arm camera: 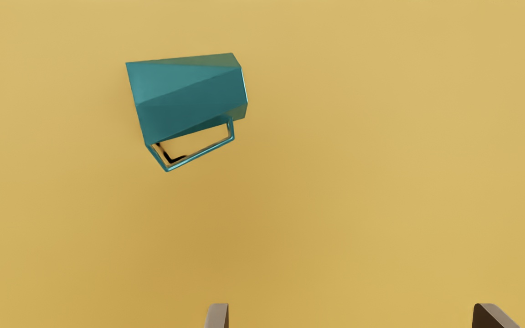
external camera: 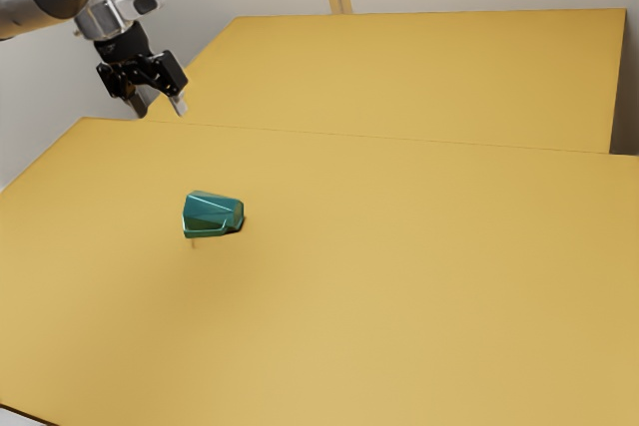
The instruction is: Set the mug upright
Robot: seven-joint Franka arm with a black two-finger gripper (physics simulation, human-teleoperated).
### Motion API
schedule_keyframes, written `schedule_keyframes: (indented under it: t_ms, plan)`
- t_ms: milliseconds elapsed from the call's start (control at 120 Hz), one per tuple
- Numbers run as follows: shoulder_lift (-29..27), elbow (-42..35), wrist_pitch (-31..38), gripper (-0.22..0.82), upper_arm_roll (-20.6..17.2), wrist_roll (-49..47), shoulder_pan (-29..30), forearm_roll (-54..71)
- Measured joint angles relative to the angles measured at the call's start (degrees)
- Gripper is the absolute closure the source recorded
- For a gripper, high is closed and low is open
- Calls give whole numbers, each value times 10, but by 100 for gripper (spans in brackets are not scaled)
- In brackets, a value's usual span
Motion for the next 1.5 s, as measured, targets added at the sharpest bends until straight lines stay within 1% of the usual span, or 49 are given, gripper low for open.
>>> schedule_keyframes:
  t_ms: [258, 333, 475, 550, 708, 900, 1075, 1500]
  plan:
    - [20, -20, 27, 2, 0, 50, 54, -74]
    - [25, -33, 38, 3, -1, 66, 90, -98]
    - [39, -46, 51, 2, 0, 101, 180, -149]
    - [58, -48, 55, 2, 0, 122, 207, -181]
    - [102, -48, 52, 3, -1, 172, 228, -252]
    - [139, -51, 45, 3, -3, 229, 250, -309]
    - [169, -82, 43, 3, -3, 276, 261, -354]
    - [230, -80, 49, 3, -4, 353, 264, -398]
